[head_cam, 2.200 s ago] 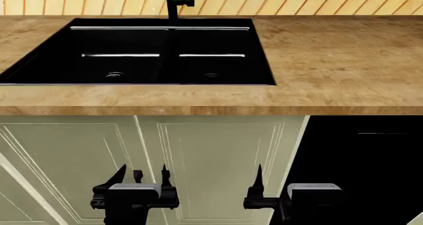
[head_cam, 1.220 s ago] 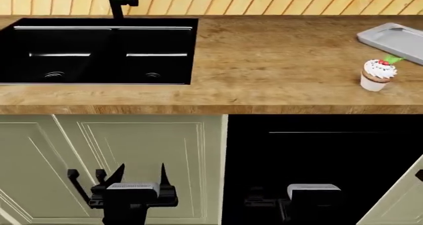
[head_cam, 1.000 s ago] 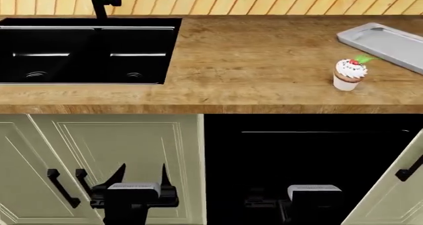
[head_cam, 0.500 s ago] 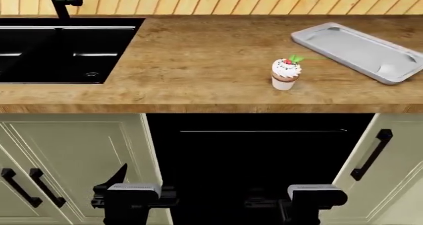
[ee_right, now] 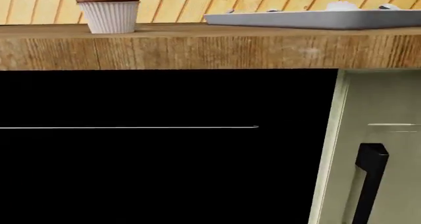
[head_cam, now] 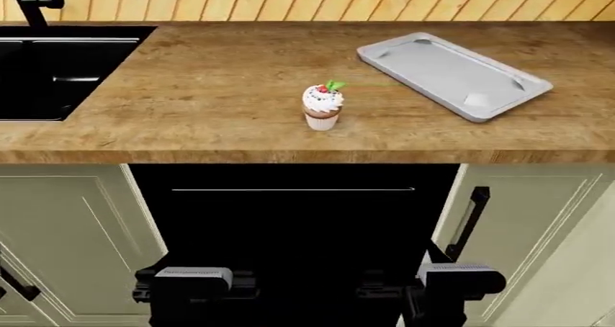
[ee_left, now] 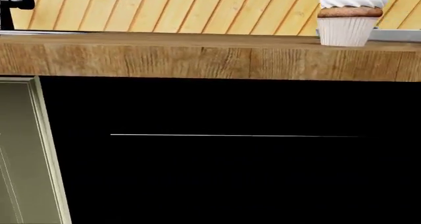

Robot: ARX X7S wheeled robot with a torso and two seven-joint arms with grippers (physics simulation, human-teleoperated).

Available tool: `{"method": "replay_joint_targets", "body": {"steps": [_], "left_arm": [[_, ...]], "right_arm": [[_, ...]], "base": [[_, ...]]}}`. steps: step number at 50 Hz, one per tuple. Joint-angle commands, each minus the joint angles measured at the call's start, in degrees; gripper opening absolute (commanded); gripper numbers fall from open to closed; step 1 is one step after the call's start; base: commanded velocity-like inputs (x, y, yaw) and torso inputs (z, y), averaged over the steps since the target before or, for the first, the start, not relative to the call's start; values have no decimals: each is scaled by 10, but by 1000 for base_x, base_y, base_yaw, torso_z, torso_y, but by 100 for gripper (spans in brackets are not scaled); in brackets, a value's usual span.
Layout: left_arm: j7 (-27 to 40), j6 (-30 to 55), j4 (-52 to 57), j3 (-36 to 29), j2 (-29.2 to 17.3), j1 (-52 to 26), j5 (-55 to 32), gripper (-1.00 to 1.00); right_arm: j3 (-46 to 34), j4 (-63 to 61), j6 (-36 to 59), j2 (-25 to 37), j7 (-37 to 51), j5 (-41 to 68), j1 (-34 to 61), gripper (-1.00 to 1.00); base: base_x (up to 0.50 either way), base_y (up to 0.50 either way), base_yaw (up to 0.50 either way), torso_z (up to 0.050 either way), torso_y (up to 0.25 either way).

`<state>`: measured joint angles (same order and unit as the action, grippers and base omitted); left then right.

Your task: Pick up the bowl with donut and place it on the tray. Pick up the cupcake and place it on the tray.

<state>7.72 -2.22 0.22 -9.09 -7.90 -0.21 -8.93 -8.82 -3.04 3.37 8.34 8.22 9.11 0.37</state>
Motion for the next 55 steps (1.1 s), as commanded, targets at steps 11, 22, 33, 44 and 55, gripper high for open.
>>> {"method": "replay_joint_targets", "body": {"steps": [11, 22, 33, 44, 55], "left_arm": [[5, -16, -16, -6, -6, -5, -11, 100], [7, -19, -20, -10, -10, -7, -16, 100], [3, -39, -35, -16, -14, -12, -16, 100], [9, -34, -17, -22, -18, -4, -19, 100], [13, -31, -5, -27, -21, -1, -21, 100]], "right_arm": [[-7, 0, -5, 6, 8, 10, -2, 100], [-9, -3, 9, 11, 12, 17, 9, 100], [-17, -5, 10, 14, 15, 16, 13, 100], [-21, -9, 7, 18, 20, 16, 7, 100], [-26, -9, 4, 21, 24, 18, 5, 100]], "base": [[-9, -500, 0, 0, 0], [-10, -500, 0, 0, 0], [-1, -126, 0, 16, 0], [0, 0, 0, 50, 0], [0, 0, 0, 50, 0]]}}
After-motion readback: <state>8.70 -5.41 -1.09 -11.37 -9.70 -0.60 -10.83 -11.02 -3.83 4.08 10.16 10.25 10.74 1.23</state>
